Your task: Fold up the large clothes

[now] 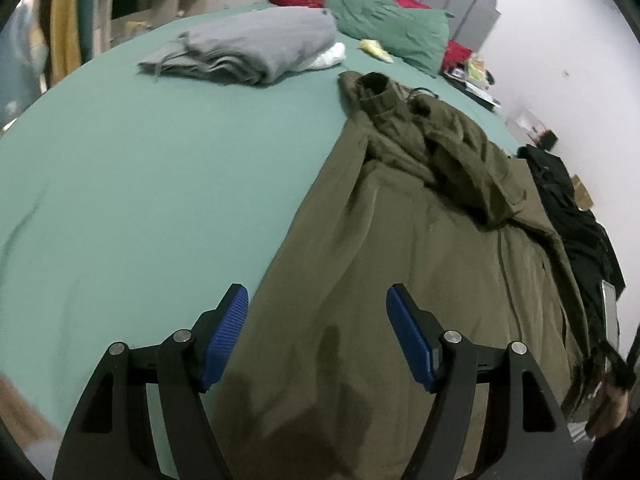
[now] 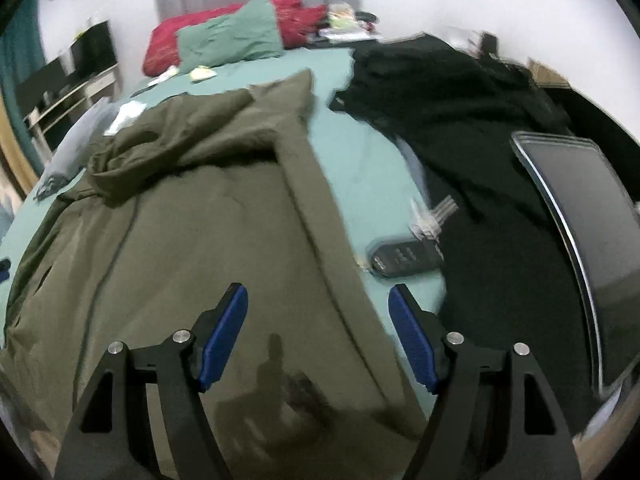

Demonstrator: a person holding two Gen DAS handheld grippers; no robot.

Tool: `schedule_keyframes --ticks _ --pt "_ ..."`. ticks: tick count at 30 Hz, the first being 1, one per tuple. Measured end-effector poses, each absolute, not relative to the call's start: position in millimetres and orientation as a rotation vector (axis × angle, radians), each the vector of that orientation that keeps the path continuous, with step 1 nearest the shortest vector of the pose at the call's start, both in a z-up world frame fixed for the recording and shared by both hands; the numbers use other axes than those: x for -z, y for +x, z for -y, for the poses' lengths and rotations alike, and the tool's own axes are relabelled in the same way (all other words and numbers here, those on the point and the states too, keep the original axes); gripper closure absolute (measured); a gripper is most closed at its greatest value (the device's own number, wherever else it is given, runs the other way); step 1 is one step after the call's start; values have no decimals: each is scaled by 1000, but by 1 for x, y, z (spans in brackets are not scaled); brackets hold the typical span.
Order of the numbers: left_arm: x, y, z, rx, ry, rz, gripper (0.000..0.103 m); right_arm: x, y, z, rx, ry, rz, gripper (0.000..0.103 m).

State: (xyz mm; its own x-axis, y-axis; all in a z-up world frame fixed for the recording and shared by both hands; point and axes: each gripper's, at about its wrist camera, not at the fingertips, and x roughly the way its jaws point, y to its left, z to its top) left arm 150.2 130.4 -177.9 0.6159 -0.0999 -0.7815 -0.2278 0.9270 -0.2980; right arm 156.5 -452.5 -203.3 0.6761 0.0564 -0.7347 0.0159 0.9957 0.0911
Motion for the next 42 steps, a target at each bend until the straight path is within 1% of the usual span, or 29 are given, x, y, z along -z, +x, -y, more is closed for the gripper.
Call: schedule_keyframes --ticks 4,8,14,19,20,23,24,28,30,31,33,34,36,37,38,39,41,42 --pt "179 118 -122 -162 -345 -882 28 219 138 480 -18 171 -833 30" --pt "189 97 -116 -170 -349 -938 28 233 130 494 -20 303 -859 30" --pt "202 81 -101 -177 -309 -997 28 247 118 492 56 351 -903 30" --pt "209 68 -97 -209 -301 -1027 28 246 99 490 128 369 -886 30" --pt "209 66 -97 -219 -300 -1025 28 247 97 490 136 371 -888 30" --pt "187 54 -99 -352 -242 -889 28 248 94 487 149 335 -905 30" --pt "187 55 -98 -339 -242 -888 28 248 94 487 154 328 -910 30" --pt "214 64 -97 -299 -249 -1034 28 250 88 492 173 357 -926 30" --pt "218 67 -98 -312 -243 -1042 28 252 87 490 159 358 -940 30" --pt "218 68 -97 -319 -230 -1044 27 253 89 486 141 343 -957 28" --pt "221 71 -87 -335 -166 -1060 26 253 90 475 113 295 -966 28" --pt "221 71 -84 -337 -142 -1062 26 253 90 470 102 279 -968 29" --pt "220 70 -83 -310 -153 -1069 26 253 89 466 88 274 -971 34" --pt "218 69 -85 -292 -165 -1066 27 252 88 466 88 276 -969 44" --pt "215 66 -86 -260 -188 -1051 43 252 86 469 92 289 -966 53" --pt "212 65 -85 -213 -206 -1045 56 252 85 473 88 310 -966 58" --pt "210 64 -75 -146 -188 -1045 102 251 79 481 88 364 -951 73" --pt "209 64 -68 -121 -163 -1047 103 250 78 483 89 374 -944 77"
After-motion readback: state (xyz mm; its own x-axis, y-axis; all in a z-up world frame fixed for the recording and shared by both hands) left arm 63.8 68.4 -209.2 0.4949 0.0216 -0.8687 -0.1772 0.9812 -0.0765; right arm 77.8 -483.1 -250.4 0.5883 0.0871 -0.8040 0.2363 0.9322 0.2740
